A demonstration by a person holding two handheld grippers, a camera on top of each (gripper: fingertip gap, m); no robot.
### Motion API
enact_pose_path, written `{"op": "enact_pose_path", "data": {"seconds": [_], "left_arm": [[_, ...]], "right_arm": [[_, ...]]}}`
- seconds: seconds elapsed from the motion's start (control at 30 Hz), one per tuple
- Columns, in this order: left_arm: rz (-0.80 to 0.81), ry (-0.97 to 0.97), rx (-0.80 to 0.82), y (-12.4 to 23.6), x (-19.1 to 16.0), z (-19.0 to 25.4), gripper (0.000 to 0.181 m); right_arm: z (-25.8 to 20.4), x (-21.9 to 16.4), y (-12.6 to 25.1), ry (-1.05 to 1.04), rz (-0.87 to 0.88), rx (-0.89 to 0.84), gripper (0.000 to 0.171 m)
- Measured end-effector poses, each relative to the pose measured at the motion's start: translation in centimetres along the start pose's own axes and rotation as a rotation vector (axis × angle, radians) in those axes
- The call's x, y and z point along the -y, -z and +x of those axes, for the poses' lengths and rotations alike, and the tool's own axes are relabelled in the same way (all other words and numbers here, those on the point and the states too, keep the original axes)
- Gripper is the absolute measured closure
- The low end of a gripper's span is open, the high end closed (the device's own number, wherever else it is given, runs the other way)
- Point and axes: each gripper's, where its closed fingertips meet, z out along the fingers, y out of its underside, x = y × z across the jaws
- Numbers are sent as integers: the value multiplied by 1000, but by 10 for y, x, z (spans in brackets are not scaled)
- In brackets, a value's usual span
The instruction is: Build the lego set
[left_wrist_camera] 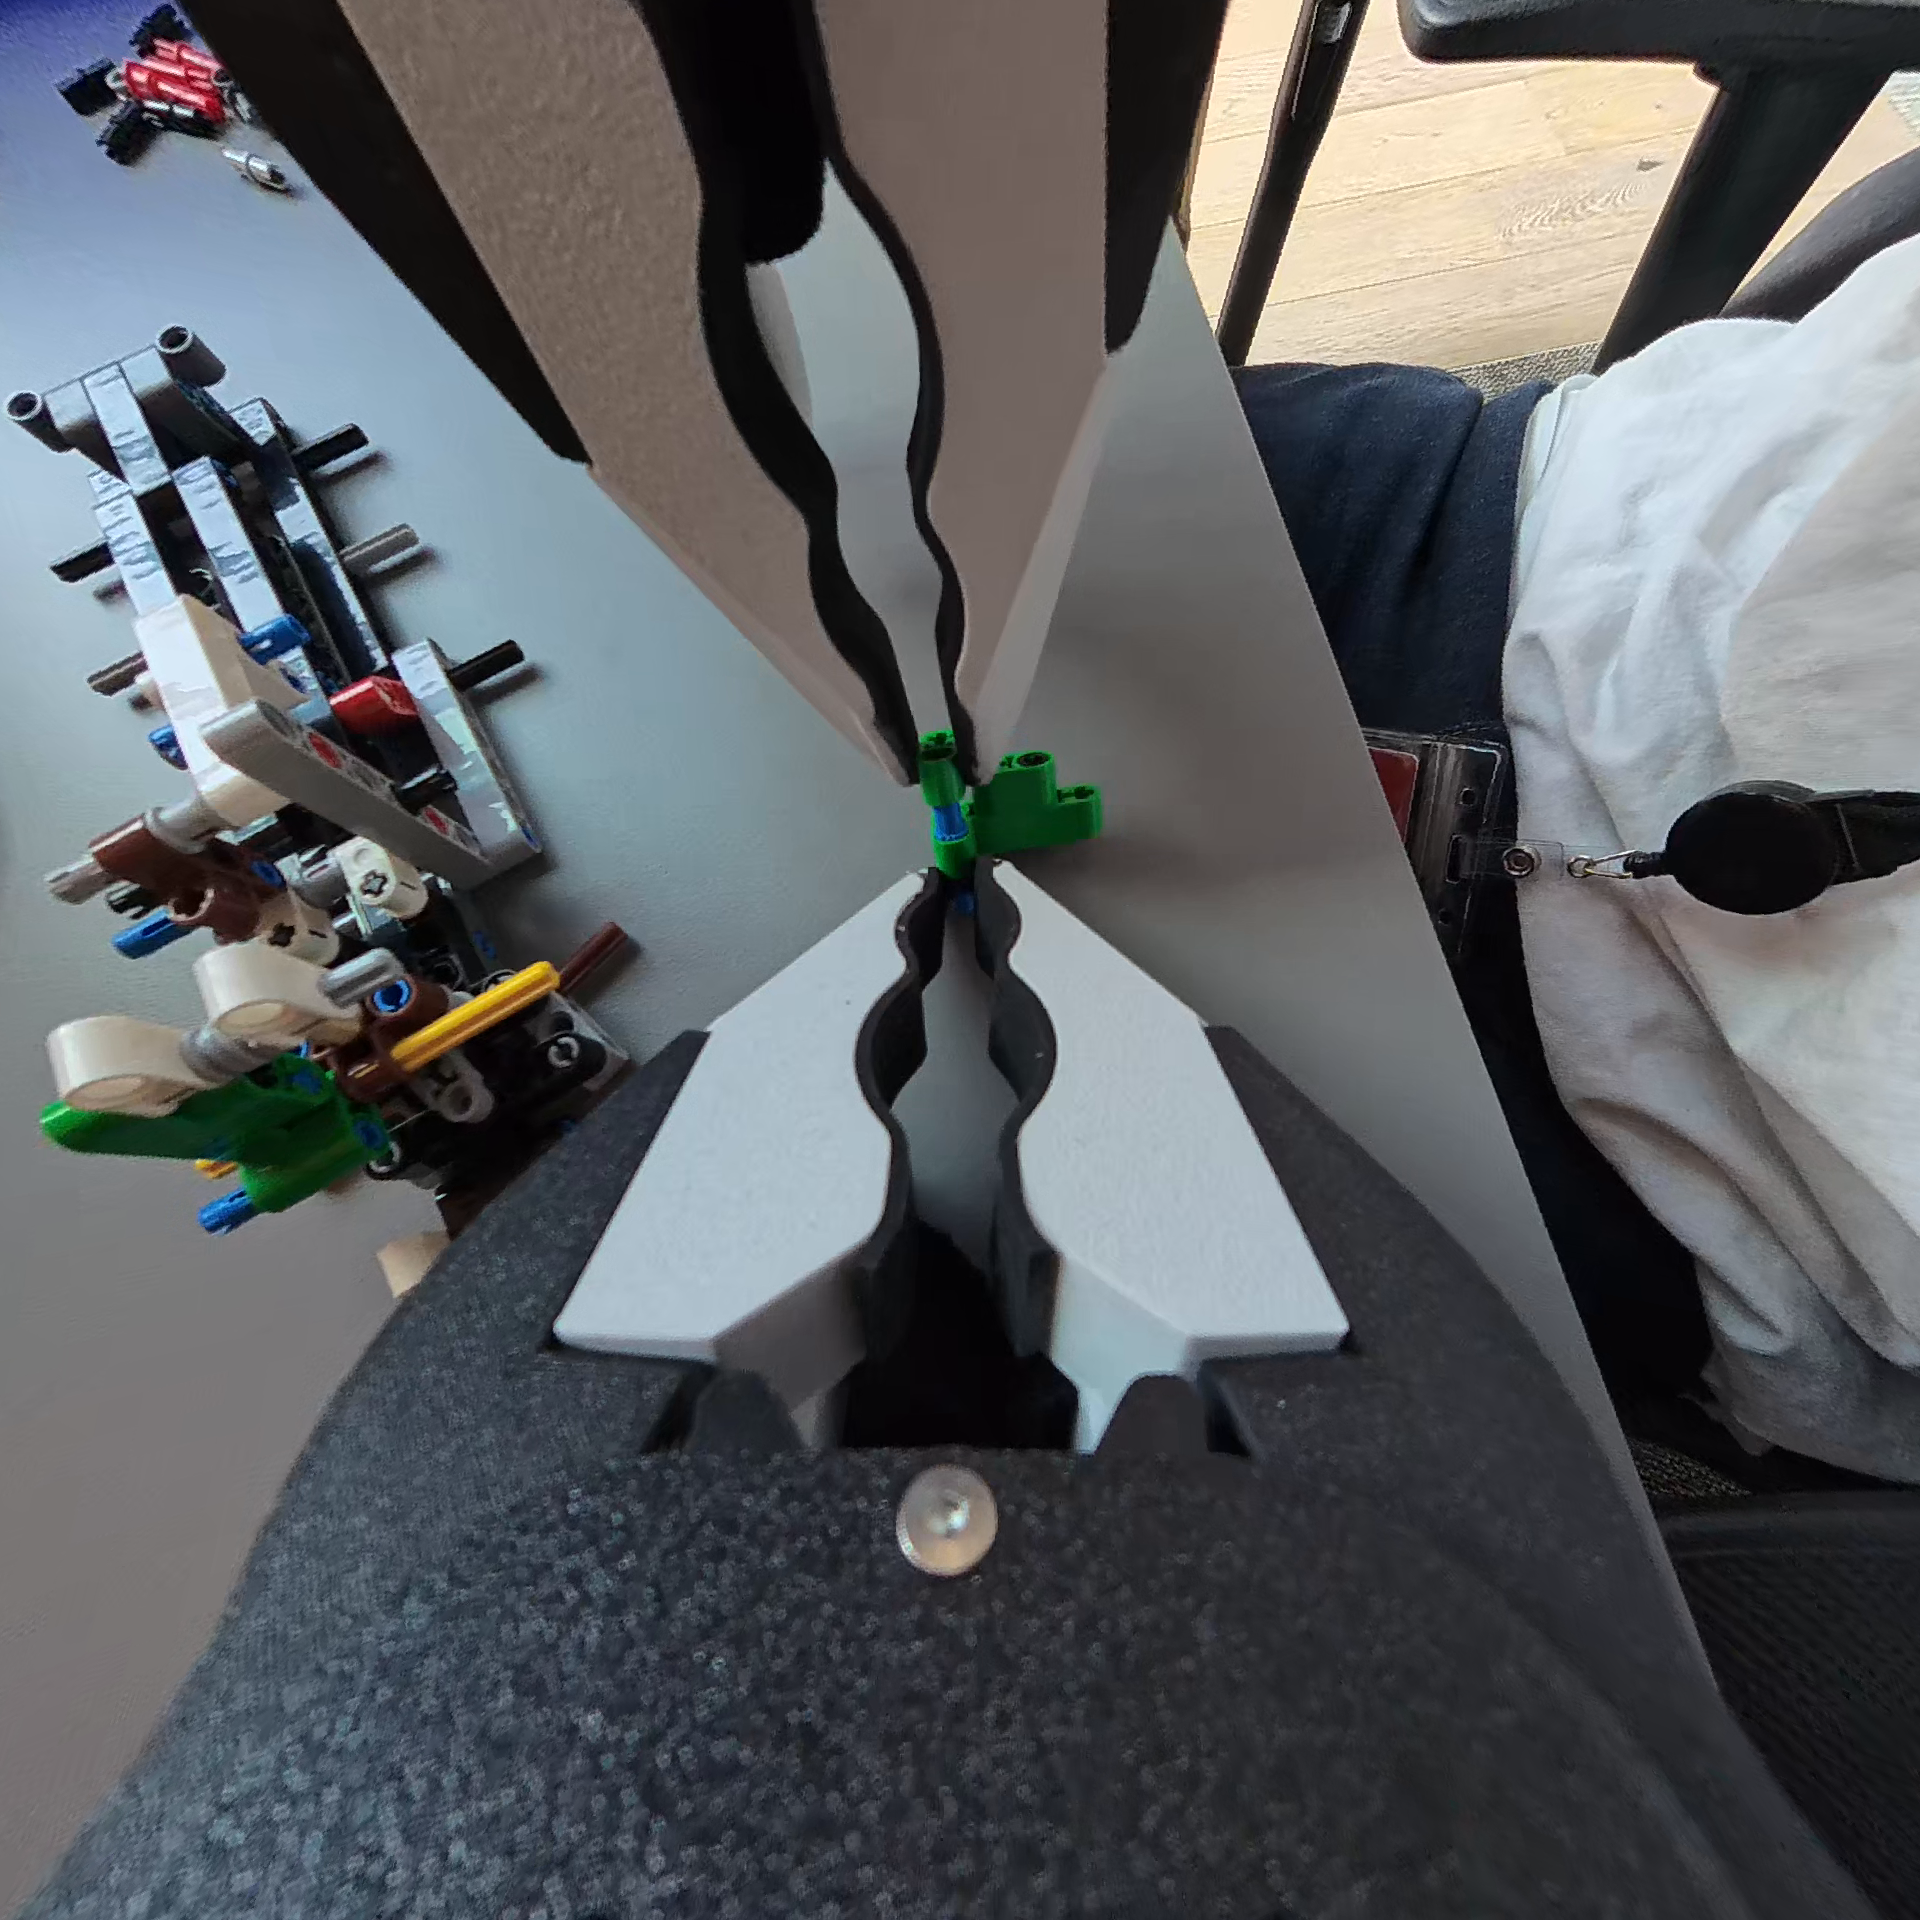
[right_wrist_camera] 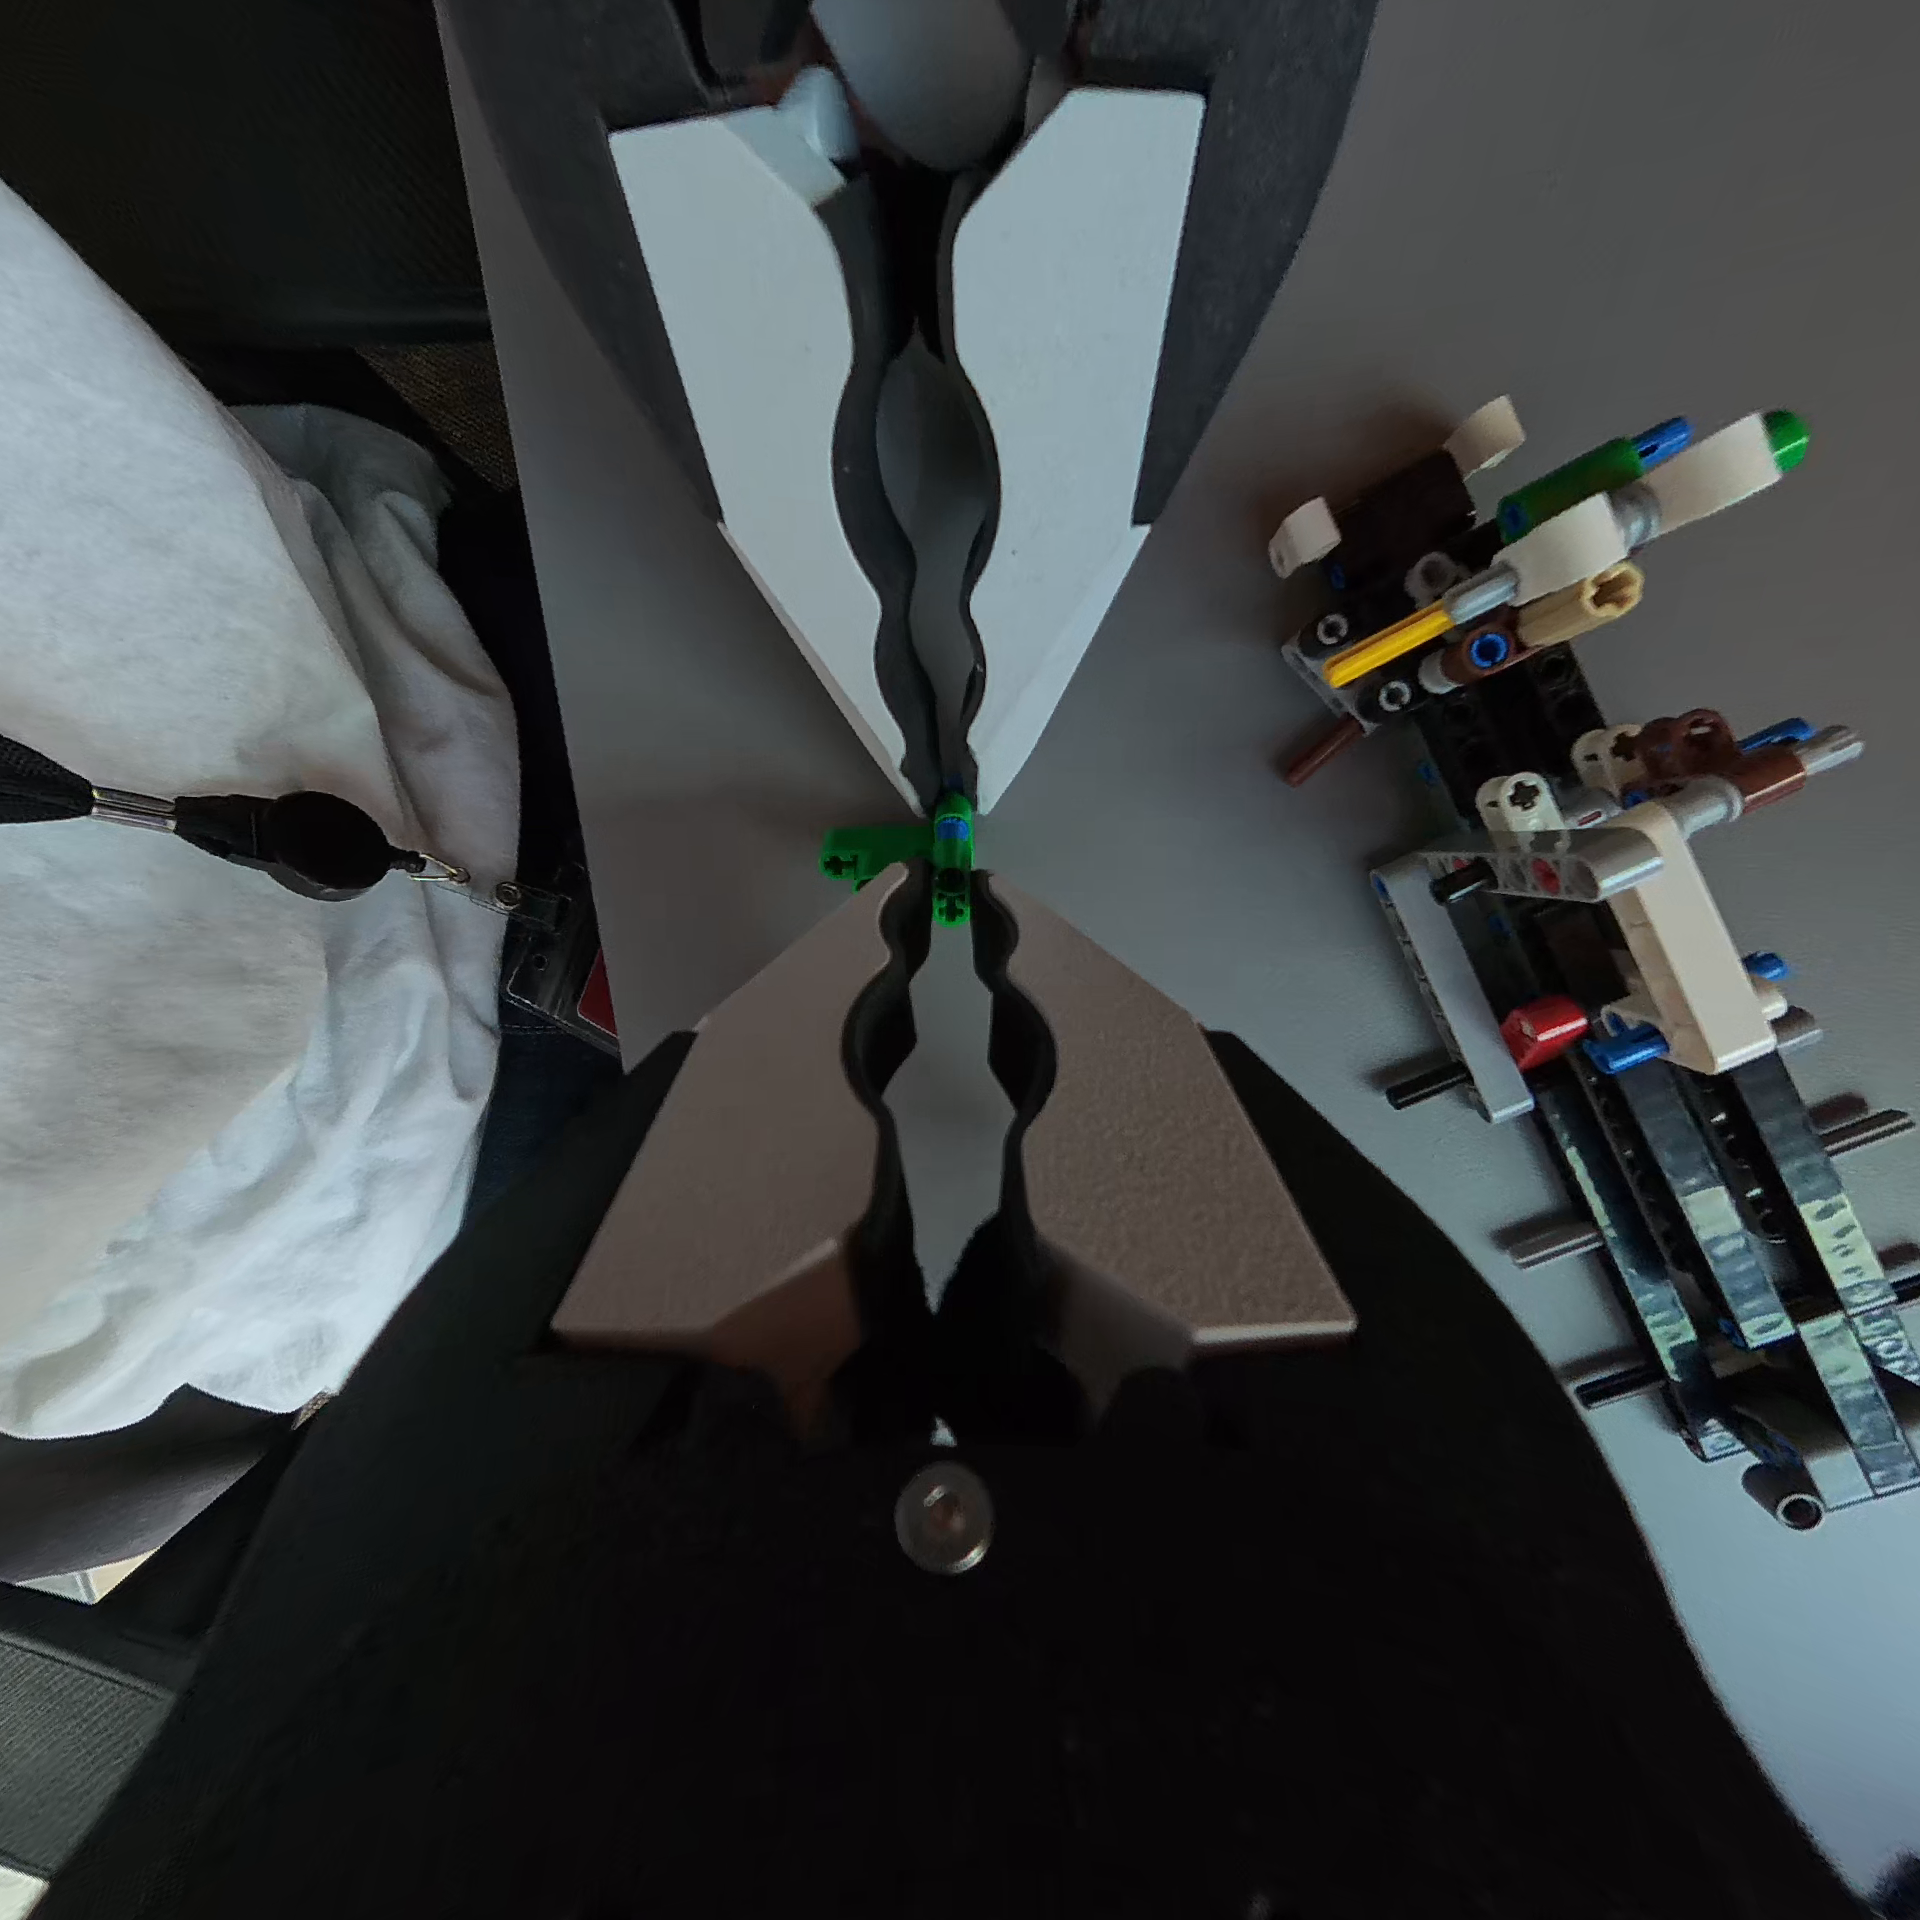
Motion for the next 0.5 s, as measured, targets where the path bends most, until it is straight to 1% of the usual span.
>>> {"op": "enact_pose_path", "data": {"seconds": [0.2,0.4,0.5], "left_arm": [[-2,17,-14,0,0,0,178],[-2,21,-16,1,0,0,178],[-2,23,-15,1,0,-1,178]], "right_arm": [[0,-1,-1,-31,-40,21,165],[-2,1,-2,-154,-28,170,166],[-3,1,-3,-194,-38,152,165]]}}
